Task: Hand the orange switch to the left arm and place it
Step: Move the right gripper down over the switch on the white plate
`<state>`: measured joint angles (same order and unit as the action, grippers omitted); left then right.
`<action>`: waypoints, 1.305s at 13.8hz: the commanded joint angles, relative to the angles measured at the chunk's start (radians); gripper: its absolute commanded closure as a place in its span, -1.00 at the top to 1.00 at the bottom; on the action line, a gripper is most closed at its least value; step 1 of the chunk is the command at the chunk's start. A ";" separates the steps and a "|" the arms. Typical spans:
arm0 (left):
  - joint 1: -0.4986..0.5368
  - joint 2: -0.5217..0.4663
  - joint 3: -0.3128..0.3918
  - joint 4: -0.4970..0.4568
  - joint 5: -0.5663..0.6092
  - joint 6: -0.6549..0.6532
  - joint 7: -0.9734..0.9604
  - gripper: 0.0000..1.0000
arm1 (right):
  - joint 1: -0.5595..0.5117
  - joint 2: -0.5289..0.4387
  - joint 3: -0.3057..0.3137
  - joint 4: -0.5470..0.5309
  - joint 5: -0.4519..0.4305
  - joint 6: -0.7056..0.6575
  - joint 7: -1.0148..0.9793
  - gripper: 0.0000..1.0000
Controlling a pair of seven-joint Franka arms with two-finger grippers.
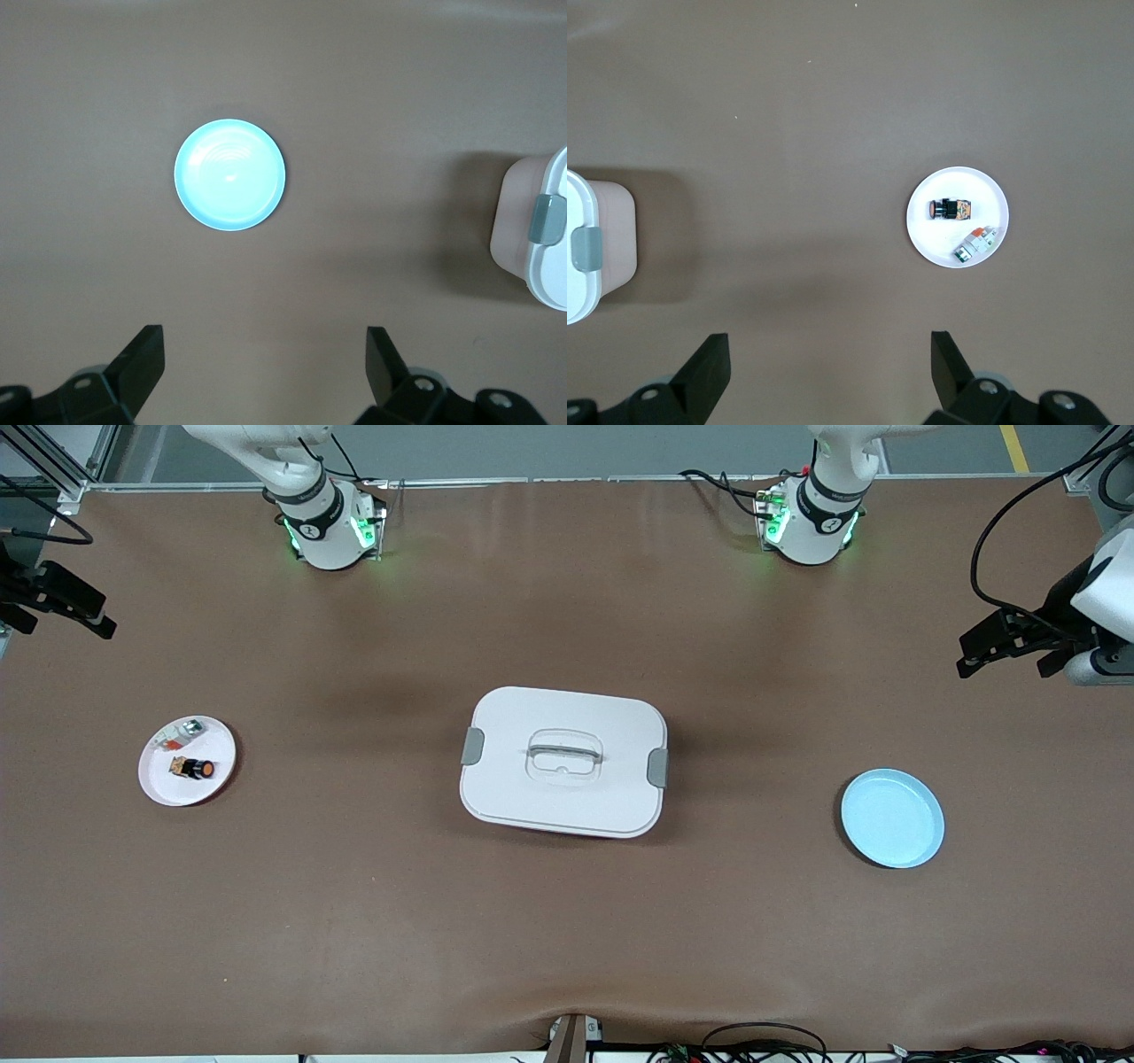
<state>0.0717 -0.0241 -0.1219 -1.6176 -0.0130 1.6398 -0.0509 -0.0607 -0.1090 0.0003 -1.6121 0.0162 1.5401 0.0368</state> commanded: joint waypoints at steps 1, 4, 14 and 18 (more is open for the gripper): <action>0.003 0.010 -0.001 0.027 -0.013 -0.023 0.025 1.00 | -0.019 0.055 0.009 0.035 0.002 -0.011 0.011 1.00; 0.005 0.010 -0.001 0.027 -0.013 -0.023 0.023 1.00 | -0.019 0.092 0.007 0.043 -0.007 -0.014 -0.011 1.00; -0.003 0.021 -0.002 0.022 -0.012 -0.023 0.023 1.00 | -0.090 0.196 0.007 0.060 -0.015 -0.011 -0.123 1.00; -0.021 0.039 -0.007 0.025 -0.007 -0.023 0.013 1.00 | -0.160 0.196 0.007 0.058 0.002 0.005 -0.159 1.00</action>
<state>0.0553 -0.0011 -0.1250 -1.6174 -0.0130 1.6351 -0.0506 -0.1789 0.0891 -0.0067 -1.5692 0.0146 1.5469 -0.0845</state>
